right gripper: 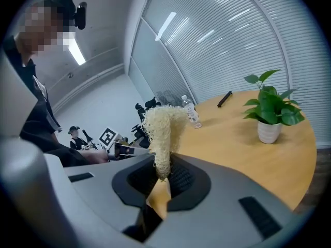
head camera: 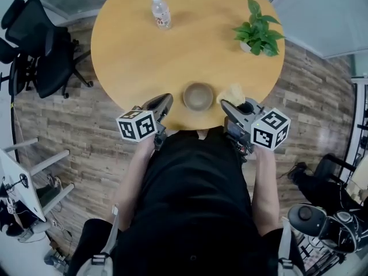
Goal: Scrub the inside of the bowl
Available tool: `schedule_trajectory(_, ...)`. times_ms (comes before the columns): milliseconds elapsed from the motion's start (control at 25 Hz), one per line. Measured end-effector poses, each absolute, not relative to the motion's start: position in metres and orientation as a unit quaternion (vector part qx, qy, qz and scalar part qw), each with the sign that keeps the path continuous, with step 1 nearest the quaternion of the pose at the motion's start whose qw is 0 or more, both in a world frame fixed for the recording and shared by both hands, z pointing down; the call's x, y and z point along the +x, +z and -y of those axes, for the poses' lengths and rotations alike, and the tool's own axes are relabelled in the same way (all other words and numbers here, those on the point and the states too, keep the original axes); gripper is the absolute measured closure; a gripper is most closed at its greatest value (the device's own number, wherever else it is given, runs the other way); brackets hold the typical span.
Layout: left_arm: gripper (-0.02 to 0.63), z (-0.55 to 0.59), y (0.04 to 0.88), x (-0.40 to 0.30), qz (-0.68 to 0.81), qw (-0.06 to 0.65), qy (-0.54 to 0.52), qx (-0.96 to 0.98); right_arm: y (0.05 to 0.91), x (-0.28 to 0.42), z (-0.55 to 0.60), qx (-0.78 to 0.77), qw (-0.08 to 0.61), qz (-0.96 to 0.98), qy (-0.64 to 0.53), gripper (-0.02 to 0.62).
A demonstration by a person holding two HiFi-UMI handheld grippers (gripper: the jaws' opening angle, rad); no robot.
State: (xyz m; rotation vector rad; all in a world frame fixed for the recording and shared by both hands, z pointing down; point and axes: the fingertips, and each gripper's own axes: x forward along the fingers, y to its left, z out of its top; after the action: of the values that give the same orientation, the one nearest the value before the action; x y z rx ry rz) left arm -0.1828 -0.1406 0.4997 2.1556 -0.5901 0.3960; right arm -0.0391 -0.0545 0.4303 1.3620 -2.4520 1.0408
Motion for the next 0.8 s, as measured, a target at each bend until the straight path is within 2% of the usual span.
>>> schedule_trajectory(320,0.581,0.122,0.454,-0.157,0.171,0.316,0.151,0.921,0.427,-0.037,0.054,0.449,0.069,0.823,0.341,0.557)
schedule_trajectory(800,0.586,0.108,0.438,-0.135,0.124,0.293,0.148,0.936,0.424,-0.031,0.043,0.454,0.065,0.819,0.344,0.557)
